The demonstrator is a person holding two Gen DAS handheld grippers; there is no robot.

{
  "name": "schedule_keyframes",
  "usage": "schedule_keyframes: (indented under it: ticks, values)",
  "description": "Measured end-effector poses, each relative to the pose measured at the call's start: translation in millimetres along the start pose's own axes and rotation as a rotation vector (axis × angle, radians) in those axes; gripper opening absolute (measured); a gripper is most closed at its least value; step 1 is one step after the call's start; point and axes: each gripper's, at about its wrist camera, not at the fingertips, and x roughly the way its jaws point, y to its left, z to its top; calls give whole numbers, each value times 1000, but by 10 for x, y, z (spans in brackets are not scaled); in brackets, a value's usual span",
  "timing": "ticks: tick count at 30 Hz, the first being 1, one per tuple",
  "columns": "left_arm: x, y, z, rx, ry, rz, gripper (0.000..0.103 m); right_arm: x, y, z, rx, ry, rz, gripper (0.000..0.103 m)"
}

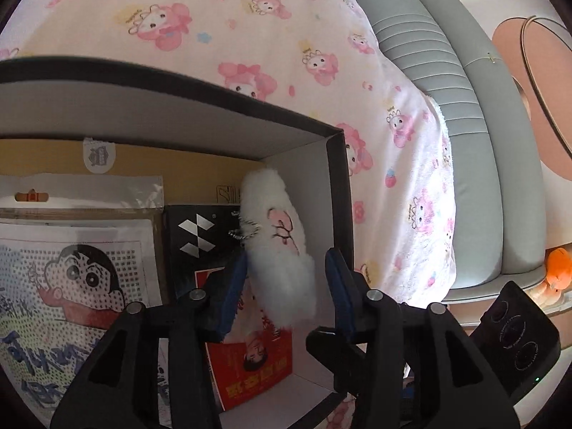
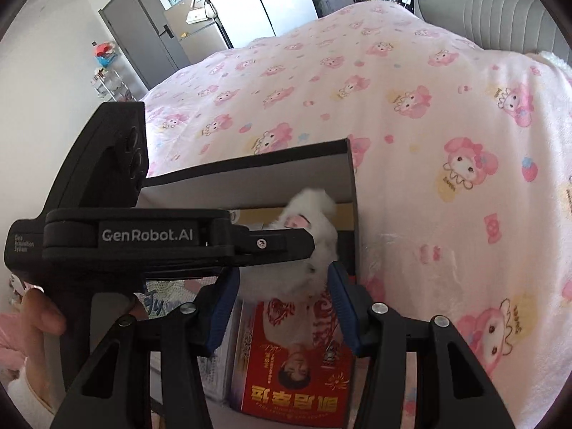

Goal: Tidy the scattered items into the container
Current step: 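Carry the plush toy over the black box and lower it inside, then open the left gripper to release the plush toy onto the red snack box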

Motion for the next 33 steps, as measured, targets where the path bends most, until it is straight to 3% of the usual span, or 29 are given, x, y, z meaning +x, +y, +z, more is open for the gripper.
schedule_keyframes:
  ticks: [3, 11, 14, 18, 21, 25, 27, 30, 33]
  values:
    - [-143, 15, -92, 32, -51, 67, 45, -81, -96, -108, 35, -44, 64, 47]
    - [-291, 91, -513, 82, -59, 191, 40, -366, -232, -129, 97, -180, 51, 45]
    - [-178, 89, -595, 107, 5, 209, 39, -257, -236, -158, 99, -144, -26, 45]
    - [-25, 108, -494, 128, 30, 293, 33, -45, -272, -130, 80, -101, -148, 45]
    - [-54, 140, -340, 102, -1, 309, 33, -81, -360, -164, 97, -83, -137, 45]
    - [-237, 177, -200, 56, -120, 341, 32, -122, -376, -189, 96, -81, -122, 45]
    - [-313, 187, -237, 66, -144, 319, 32, -161, -354, -163, 85, -93, -103, 45]
    - [-260, 190, -230, 103, -99, 298, 32, -199, -277, -87, 39, -93, -92, 44]
    - [-149, 208, -82, 116, -73, 351, 32, -186, -151, 32, -33, -65, -94, 43]
